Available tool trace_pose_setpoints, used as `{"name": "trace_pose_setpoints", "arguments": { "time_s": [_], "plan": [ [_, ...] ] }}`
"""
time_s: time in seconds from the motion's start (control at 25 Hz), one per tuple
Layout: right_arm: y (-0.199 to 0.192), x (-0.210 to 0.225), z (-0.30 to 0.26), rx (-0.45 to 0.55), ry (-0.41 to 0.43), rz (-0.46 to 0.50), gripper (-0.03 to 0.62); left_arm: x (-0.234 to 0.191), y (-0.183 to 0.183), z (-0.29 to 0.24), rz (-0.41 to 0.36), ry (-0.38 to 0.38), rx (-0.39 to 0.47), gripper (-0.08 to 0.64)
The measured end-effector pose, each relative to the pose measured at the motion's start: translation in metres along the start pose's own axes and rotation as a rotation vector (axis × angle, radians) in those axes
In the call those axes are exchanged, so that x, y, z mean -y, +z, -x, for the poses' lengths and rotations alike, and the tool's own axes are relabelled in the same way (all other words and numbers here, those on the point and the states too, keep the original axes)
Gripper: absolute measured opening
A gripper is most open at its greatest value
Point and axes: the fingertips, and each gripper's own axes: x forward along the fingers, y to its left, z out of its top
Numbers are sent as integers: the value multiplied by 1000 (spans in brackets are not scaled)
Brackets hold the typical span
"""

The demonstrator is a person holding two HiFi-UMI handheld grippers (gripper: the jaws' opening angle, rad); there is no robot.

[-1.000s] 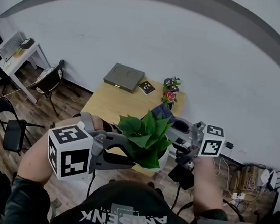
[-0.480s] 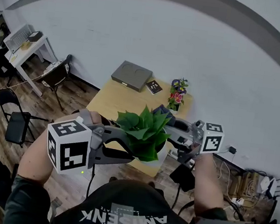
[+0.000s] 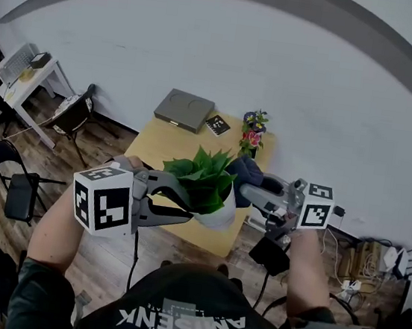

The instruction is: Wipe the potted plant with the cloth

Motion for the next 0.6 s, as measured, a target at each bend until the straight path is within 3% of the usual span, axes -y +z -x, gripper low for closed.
{"name": "trace_pose_setpoints", "arguments": {
  "time_s": [0.32,0.6],
  "plan": [
    [-8,-10,9,-14,-113,85,132,-17,-14,-10,95,26,-5,14],
    [-8,-14,14,-17,-206,133,132,-36,-17,-22,258,62,38,15]
  ]
}}
